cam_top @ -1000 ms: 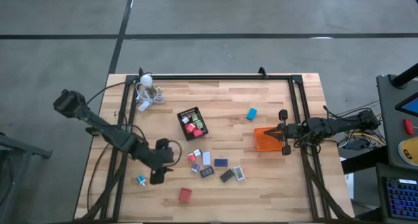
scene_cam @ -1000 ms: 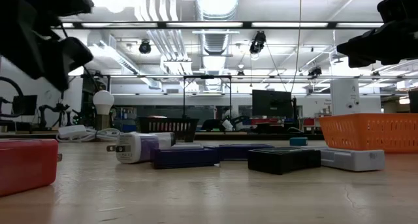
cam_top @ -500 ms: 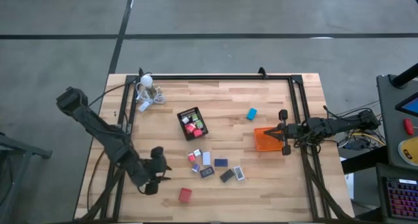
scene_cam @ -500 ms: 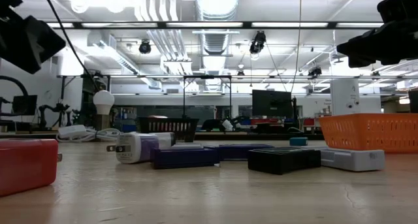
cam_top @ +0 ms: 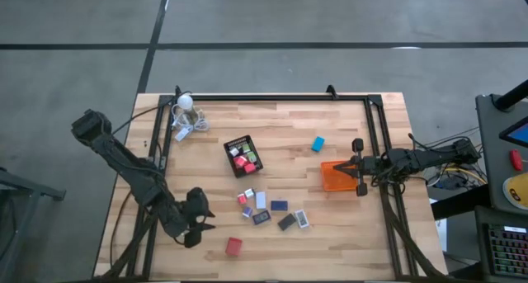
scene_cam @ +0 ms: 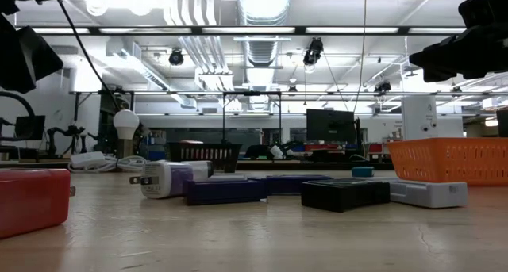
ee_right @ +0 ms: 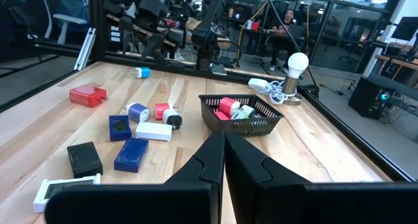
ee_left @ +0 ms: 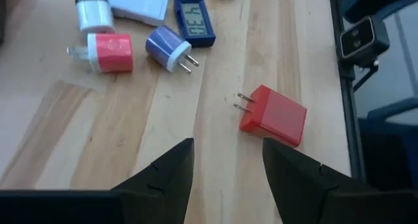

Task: Pick & Place Office items
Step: Put the blue charger adapter in the black bin

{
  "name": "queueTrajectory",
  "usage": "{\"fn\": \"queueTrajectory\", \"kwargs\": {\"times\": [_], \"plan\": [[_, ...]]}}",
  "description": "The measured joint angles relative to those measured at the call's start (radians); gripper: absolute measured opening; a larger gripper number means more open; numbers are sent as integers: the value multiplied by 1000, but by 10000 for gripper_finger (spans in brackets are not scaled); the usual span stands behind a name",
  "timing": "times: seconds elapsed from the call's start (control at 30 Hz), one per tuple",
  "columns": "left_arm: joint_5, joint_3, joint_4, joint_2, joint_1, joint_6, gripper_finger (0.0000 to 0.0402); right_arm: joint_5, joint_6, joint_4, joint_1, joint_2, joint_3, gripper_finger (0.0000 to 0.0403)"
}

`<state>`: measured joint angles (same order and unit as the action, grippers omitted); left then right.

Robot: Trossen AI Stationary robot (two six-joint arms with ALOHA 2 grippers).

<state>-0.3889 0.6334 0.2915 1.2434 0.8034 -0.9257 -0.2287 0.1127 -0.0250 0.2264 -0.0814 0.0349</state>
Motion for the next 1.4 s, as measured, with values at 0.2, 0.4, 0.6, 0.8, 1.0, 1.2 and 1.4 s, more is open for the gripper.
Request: {"fn": "queueTrajectory", "kwargs": {"times": [0.2,0.4,0.6,0.8,1.0,1.2,1.4], "plan": [[33,0,-17,0,0,-10,188,0,0,0,0,0,0,8],[286,0,-13,0,7,92,188,0,0,0,0,0,0,9],[507,0,127,0,11,83,188,0,0,0,0,0,0,9],[654,0,275,0,10,69,188,0,0,0,0,0,0,9],[742,0,287,0,10,196,188,0,0,0,0,0,0,9],[745,7,368,0,10,312,188,0,0,0,0,0,0,8],[687,7,482,0,7,364,188,0,0,0,0,0,0,8]]}}
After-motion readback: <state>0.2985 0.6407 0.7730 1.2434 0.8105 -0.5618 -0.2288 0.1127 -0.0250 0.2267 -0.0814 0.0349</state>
